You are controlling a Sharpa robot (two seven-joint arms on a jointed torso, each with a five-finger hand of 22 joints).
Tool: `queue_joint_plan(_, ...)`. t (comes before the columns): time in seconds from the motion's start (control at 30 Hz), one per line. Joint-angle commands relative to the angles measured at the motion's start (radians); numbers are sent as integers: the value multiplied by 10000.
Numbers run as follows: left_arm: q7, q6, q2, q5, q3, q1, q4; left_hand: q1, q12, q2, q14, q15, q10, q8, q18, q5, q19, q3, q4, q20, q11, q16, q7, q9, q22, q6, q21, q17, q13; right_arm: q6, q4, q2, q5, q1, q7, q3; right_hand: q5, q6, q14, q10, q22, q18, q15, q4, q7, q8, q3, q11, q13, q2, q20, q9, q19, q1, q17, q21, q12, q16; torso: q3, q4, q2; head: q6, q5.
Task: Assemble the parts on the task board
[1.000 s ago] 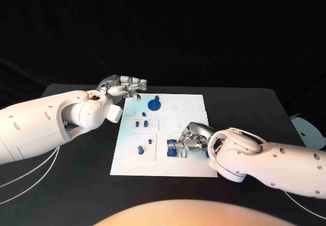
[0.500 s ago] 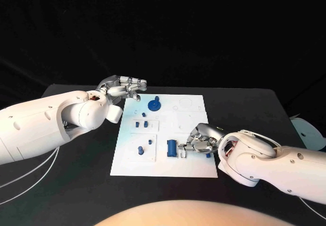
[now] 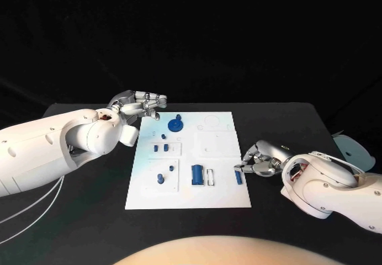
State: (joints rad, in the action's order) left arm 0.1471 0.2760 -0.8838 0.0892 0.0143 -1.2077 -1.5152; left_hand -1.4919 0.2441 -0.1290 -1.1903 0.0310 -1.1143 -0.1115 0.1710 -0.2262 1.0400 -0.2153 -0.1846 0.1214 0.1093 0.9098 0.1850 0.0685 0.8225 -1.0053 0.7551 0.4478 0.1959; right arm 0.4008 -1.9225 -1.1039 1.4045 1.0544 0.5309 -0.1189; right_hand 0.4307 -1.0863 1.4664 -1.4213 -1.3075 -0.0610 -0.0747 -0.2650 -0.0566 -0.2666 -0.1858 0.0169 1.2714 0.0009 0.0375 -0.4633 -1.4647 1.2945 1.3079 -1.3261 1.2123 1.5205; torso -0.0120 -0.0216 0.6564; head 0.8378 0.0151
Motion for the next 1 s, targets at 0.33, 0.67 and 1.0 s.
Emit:
queue_joint_plan(0.33, 19, -185, 36, -19, 9, -5, -17, -16, 37, -10, 56, -2, 52, -58, 127, -17, 35, 56, 16, 12, -11, 8, 6, -2, -16, 39, -34, -12, 7, -147, 176, -26, 1005, -369, 177, -42, 178, -100, 827, -242, -2074, 184, -55, -58, 31, 97, -15, 38, 298, 130, -49, 25, -345, 285, 1589, -170, 399, 44, 26, -50, -1, 23, 42)
queue_joint_plan(0.67, 9, -194, 2, -19, 13, -5, -38, -16, 37, -10, 56, -2, 52, -58, 127, -17, 35, 56, 16, 12, -11, 8, 6, -2, -16, 39, -34, -12, 7, -209, 478, 349, 1064, -572, 258, -48, 197, -121, 829, -259, -2068, 179, -57, -93, 34, 108, -36, 39, 331, 127, -51, 28, -338, 278, 1598, -146, 435, 48, 13, -58, -4, 79, 13)
queue_joint_plan(1.0, 1, -192, -28, -19, 13, -6, -60, -16, 37, -10, 56, -2, 52, -58, 127, -17, 35, 56, 16, 12, -11, 8, 6, -2, -16, 39, -34, -12, 7, -423, 646, 660, 1160, -724, 289, -50, 216, -211, 839, -308, -2076, 184, -81, -24, 74, 136, -63, 71, 465, 18, -68, 21, -348, 561, 1646, -178, 569, 71, 15, -66, -5, 126, -22)
